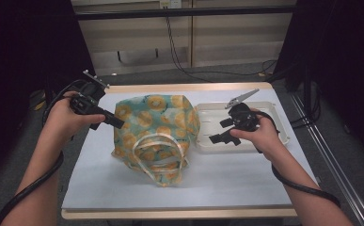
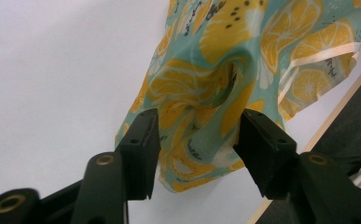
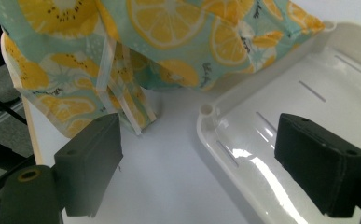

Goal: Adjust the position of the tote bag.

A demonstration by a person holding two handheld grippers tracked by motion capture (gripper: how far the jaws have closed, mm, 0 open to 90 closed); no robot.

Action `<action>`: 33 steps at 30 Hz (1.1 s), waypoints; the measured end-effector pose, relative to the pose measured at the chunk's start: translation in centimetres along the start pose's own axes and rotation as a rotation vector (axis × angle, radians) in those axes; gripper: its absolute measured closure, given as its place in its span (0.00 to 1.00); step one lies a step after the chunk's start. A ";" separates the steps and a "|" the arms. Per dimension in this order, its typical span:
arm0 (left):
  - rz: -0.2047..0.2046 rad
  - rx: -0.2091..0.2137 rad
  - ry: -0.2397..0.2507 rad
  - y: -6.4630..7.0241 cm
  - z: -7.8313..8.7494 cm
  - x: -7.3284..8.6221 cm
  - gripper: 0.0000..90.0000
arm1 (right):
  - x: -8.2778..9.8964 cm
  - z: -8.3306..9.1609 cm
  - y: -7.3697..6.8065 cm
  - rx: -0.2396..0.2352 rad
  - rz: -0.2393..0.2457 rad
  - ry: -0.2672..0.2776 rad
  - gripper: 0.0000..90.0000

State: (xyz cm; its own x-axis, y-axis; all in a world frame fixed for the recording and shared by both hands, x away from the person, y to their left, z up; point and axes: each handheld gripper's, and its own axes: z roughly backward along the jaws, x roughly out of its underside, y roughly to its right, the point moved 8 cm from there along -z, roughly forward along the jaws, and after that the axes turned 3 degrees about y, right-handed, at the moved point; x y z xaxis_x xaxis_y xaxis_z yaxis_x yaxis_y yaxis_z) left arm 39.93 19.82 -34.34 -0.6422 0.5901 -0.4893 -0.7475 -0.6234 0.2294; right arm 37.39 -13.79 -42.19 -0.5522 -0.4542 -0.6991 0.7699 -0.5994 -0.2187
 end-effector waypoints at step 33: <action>0.006 0.052 0.037 0.9 0.6 -0.9 0.99 | -6.5 -0.9 -2.6 -0.060 0.058 0.018 0.46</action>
State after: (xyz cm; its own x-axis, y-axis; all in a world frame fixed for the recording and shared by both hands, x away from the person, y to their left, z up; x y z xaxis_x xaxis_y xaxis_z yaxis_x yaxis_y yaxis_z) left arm 39.77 19.05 -33.15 -0.6408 0.5660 -0.5187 -0.7519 -0.5989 0.2755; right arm 39.27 -8.73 -37.68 -0.5004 -0.4750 -0.7238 0.8189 -0.5312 -0.2176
